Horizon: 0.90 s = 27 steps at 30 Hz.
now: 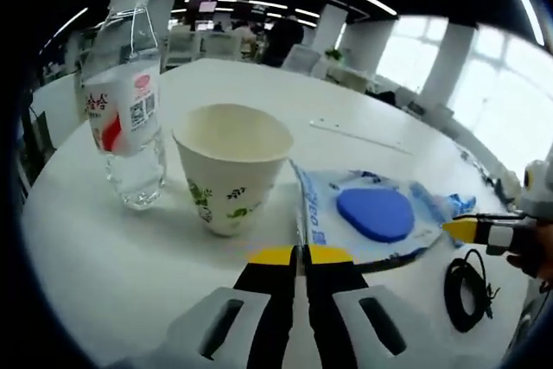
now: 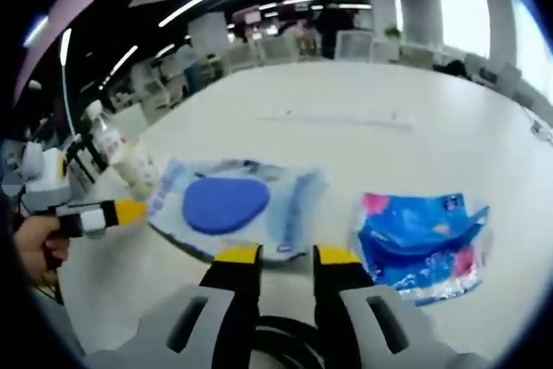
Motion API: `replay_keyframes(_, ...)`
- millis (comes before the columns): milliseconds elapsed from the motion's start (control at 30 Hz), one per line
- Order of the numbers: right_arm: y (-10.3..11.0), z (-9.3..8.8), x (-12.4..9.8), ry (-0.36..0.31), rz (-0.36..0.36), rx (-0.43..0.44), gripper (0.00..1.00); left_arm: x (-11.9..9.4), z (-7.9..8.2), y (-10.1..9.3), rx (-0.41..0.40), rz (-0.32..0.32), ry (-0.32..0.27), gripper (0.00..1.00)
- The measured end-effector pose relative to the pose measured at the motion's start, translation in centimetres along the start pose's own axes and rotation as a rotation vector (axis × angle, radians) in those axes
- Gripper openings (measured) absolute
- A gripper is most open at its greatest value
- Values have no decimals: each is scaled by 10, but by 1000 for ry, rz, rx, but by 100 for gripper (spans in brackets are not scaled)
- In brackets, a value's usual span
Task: Arrange the tabletop items into an orderly group along one side of the table until the central work area is clear of visible clutter.
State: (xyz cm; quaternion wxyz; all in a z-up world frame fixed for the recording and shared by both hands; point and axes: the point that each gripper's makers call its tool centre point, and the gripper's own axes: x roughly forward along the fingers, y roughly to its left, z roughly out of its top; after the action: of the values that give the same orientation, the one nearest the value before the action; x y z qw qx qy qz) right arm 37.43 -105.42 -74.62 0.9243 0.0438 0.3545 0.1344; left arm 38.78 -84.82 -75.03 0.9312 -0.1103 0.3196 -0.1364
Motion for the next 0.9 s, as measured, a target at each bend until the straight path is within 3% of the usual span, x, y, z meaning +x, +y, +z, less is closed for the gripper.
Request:
replay_keyframes(167, -4, -2, -4, -5, -9, 33, 5, 2, 1, 0, 31, -2, -1, 1)
replay_keyframes(333, -1, -4, -9, -8, 10, 69, 1, 2, 2, -1, 32, -7, -1, 1)
replay_keyframes(533, 4, -9, -15, 7, 26, 89, 1, 0, 1, -1, 26, -5, 7, 1)
replay_keyframes(900, 5, -8, -17, 1, 21, 48, 5, -2, -1, 0, 49, -8, 14, 1)
